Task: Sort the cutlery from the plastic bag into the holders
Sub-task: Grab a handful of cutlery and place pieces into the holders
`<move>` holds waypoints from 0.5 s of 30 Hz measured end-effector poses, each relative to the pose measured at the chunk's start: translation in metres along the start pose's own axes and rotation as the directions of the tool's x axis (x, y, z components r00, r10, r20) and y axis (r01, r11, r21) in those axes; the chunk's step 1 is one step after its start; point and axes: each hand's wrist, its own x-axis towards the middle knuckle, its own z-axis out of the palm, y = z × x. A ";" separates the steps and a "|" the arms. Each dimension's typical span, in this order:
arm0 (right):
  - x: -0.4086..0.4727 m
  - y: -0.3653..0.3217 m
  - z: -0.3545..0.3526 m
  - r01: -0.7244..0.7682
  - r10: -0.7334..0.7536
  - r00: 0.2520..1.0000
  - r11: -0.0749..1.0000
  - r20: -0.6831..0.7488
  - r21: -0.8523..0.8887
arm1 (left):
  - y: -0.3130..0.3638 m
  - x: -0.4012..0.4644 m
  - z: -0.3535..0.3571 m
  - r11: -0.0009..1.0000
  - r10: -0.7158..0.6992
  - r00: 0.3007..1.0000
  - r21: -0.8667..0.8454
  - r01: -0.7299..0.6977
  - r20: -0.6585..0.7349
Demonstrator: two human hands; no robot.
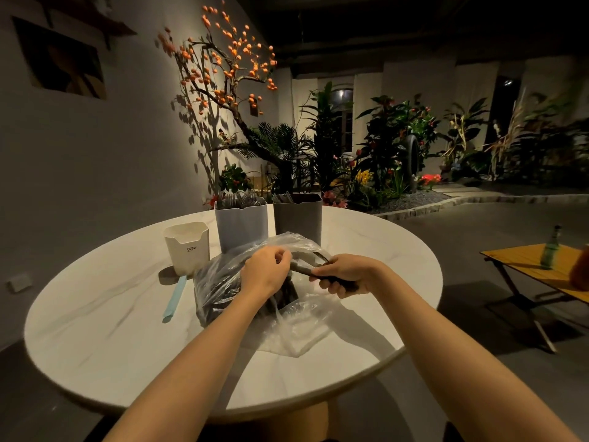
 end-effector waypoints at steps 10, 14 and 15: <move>-0.015 0.009 -0.014 0.151 -0.127 0.963 0.985 0.239 -0.084 | 0.004 0.012 0.002 0.983 -0.095 0.966 -0.177 0.053 -0.239; -0.016 0.013 -0.018 0.152 -0.107 0.962 0.975 0.253 -0.165 | 0.001 0.017 -0.003 0.932 -0.225 0.935 -0.341 0.124 -0.275; -0.014 0.013 -0.018 0.139 -0.094 0.966 0.974 0.240 -0.181 | 0.000 0.018 -0.004 0.923 -0.218 0.932 -0.370 0.102 -0.288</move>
